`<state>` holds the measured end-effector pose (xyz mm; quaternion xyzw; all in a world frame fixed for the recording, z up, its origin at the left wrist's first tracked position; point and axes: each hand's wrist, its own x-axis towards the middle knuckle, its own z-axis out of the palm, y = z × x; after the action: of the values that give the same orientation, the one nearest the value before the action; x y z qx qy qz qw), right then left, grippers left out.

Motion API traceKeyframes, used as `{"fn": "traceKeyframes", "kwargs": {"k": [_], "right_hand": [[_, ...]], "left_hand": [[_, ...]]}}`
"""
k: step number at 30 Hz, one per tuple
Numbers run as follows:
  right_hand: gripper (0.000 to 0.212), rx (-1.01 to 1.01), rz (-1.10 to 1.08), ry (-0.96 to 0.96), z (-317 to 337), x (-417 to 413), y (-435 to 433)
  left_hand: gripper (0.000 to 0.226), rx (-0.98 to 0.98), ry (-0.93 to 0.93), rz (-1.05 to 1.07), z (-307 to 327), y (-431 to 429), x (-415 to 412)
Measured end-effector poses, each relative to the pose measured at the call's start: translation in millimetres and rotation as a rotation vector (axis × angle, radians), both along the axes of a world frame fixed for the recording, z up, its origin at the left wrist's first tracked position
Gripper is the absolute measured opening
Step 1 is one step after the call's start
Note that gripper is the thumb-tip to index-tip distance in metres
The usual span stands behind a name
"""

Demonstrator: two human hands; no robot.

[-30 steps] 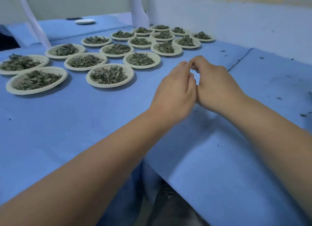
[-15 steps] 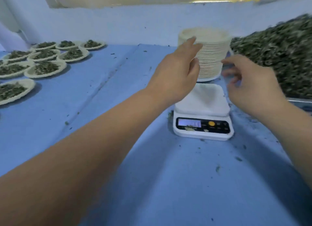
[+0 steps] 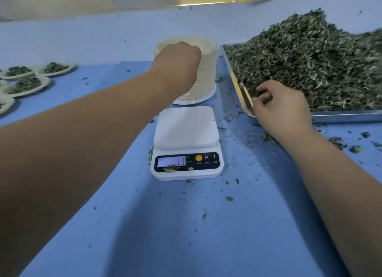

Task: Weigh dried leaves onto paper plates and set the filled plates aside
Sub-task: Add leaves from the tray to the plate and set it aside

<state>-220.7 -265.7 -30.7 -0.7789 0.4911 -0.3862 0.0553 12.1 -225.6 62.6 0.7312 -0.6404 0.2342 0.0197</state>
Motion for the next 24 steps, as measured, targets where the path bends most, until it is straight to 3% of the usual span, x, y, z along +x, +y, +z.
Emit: {"fn": "traceKeyframes", "kwargs": {"k": [12,18,24], "right_hand": [[0.026,0.068,-0.047,0.056,3,3,3],[0.024,0.097,-0.059,0.075,4,4,5],[0.023,0.104,-0.063,0.072,5,4,6]], "left_hand": [[0.021,0.027,-0.230,-0.106,7,-4,10],[0.071,0.074,-0.359,-0.223,9,-7,12],[0.067,-0.066,-0.317,-0.211,11,-8,13]]}}
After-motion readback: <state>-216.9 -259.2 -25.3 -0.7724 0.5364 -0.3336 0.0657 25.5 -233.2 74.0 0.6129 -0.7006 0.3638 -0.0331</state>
